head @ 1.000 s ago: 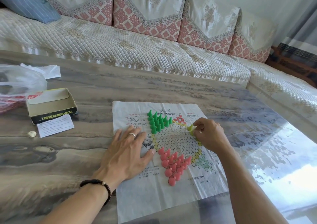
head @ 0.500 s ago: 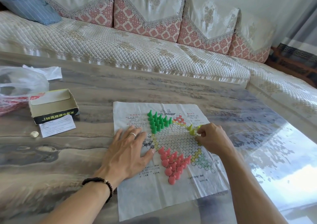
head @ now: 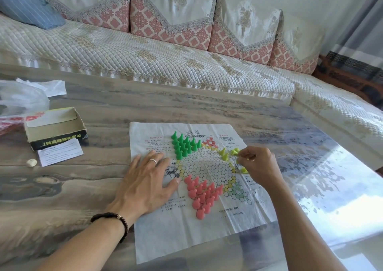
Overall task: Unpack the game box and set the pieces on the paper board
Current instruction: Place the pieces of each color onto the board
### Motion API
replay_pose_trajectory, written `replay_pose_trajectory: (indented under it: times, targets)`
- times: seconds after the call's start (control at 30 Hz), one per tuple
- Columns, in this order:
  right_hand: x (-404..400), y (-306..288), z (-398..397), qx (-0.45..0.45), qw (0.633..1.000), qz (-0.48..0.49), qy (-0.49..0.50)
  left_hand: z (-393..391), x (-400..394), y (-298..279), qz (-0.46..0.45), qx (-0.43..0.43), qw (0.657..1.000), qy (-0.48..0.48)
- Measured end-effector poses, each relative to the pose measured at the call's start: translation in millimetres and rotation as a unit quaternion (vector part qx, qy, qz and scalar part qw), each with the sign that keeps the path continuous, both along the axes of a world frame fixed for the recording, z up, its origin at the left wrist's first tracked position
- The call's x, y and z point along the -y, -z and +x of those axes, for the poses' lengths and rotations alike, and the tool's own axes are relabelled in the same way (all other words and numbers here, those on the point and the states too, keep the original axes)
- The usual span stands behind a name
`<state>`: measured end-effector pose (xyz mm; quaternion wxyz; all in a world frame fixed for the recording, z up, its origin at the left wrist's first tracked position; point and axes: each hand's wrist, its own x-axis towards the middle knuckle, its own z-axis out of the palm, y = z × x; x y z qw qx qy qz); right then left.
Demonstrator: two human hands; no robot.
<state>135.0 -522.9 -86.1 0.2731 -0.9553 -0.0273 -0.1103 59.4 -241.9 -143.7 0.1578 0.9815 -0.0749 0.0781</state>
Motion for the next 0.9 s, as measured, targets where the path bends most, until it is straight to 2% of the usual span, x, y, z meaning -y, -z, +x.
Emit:
replay_pose_trajectory:
  times: [0.37, 0.63, 0.77, 0.9]
  targets:
    - [-9.7, 9.6, 8.2, -0.023, 0.999, -0.021, -0.01, 0.7, 0.1, -1.0, -0.003, -0.002, 1.0, 0.002]
    - [-14.7, 16.4, 13.3, -0.028, 0.997, -0.07, -0.019, -0.1, -0.2, -1.4, -0.012, 0.003, 1.0, 0.002]
    - [-12.3, 12.1, 11.7, -0.037, 0.997, -0.061, -0.021, -0.3, -0.7, -1.1, 0.001, -0.002, 1.0, 0.004]
    - [3.0, -0.2, 10.0, -0.003, 0.999, -0.04, 0.022, -0.1, -0.5, -2.0, -0.006, -0.005, 1.0, 0.005]
